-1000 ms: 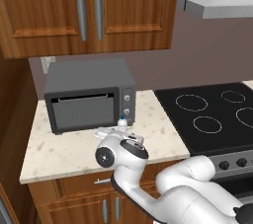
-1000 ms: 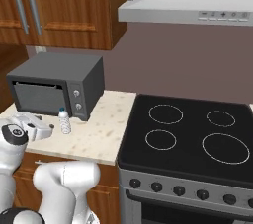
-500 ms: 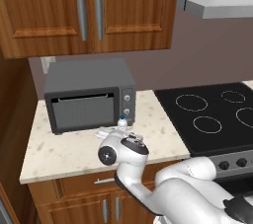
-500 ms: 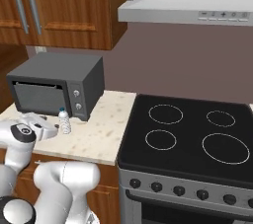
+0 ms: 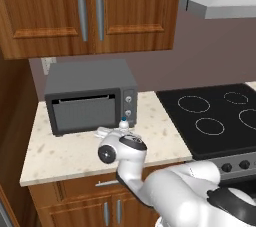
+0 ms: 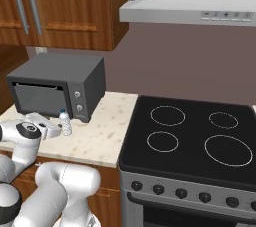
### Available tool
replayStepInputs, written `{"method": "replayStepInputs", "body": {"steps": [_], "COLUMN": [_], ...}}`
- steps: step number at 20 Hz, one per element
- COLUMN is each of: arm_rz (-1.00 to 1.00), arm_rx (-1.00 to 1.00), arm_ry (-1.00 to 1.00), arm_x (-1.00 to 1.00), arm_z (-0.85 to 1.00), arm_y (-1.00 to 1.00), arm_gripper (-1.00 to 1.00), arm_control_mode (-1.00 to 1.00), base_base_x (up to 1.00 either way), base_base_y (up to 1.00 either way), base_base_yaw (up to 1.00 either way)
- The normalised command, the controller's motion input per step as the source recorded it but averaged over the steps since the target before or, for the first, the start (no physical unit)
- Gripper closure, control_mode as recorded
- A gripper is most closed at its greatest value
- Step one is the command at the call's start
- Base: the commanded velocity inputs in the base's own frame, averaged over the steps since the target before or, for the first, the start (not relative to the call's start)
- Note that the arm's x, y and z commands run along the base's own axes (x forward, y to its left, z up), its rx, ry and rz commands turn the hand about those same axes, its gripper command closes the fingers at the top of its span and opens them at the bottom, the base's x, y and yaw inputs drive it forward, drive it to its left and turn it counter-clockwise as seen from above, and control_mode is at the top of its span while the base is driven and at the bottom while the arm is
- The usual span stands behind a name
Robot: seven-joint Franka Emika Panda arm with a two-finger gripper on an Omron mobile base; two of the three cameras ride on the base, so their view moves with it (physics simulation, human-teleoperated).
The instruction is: Take the bottled waters from the counter and place them in the freezer to freeze. Close the freezer door after placing the bottles.
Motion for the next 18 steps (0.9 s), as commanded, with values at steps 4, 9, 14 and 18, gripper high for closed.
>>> {"method": "replayStepInputs", "body": {"steps": [4, 9, 14, 18], "arm_rz": [0.00, -0.02, -0.05, -0.04], "arm_rx": [0.00, -0.01, -0.01, 0.00], "arm_ry": [0.00, 0.00, 0.00, 0.00], "arm_x": [0.15, 0.03, 0.07, 0.04], "arm_z": [-0.07, -0.03, 0.00, -0.01], "arm_y": [0.08, 0.00, -0.02, -0.01], "arm_gripper": [-1.00, -1.00, -1.00, -1.00], "arm_control_mode": [-1.00, -1.00, -1.00, -1.00], "base_base_x": [0.00, 0.00, 0.00, 0.00], "base_base_y": [0.00, 0.00, 0.00, 0.00], "base_base_yaw": [0.00, 0.00, 0.00, 0.00]}}
